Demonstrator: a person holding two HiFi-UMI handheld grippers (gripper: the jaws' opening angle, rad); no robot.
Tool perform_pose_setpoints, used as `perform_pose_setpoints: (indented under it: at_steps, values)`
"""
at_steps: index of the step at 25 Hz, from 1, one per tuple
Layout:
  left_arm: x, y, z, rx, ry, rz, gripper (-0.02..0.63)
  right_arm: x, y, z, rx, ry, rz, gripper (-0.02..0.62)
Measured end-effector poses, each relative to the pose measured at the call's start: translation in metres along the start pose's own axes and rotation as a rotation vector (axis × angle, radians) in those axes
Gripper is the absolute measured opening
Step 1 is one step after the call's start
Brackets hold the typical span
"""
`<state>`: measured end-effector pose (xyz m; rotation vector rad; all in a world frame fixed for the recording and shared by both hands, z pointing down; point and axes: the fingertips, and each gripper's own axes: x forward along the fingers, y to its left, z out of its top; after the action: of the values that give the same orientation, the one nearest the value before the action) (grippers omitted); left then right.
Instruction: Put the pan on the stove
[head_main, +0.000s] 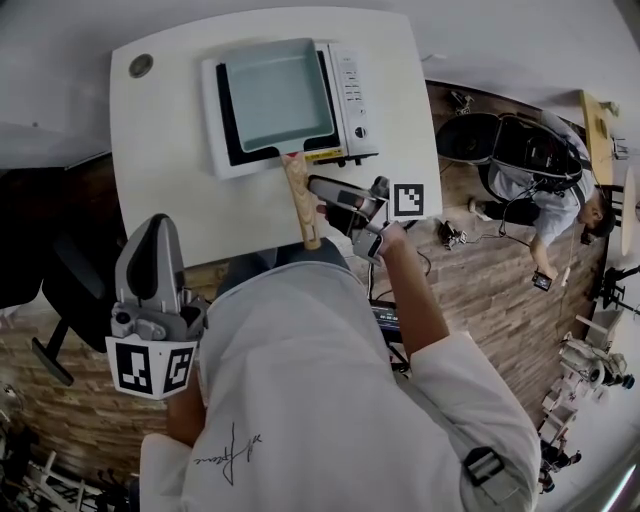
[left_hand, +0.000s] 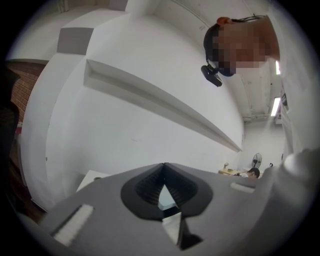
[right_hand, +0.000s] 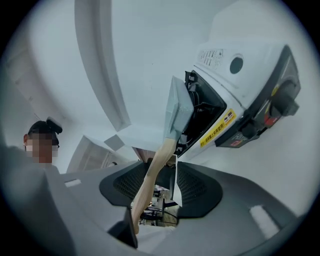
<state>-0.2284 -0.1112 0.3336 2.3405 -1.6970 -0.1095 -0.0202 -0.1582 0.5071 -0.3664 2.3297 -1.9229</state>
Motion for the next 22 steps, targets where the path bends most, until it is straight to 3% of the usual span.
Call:
perform_pose_setpoints:
  at_steps: [8,17,22]
  values:
    - [0.002,-0.007,-0.006,-0.013,0.005,-0.012,0.055,-0.029,0.021,0.021,-0.228,-0.072,-0.153,0.178]
    - [0.005,-0.016,-0.008,-0.052,0.02,-0.024,0.055,-0.066,0.07,0.045,-0.447,-0.253,-0.282,0.038]
    - [0.009,-0.022,-0.002,-0.045,0.008,-0.034,0.055,-0.072,0.102,0.047,-0.531,-0.318,-0.306,0.026]
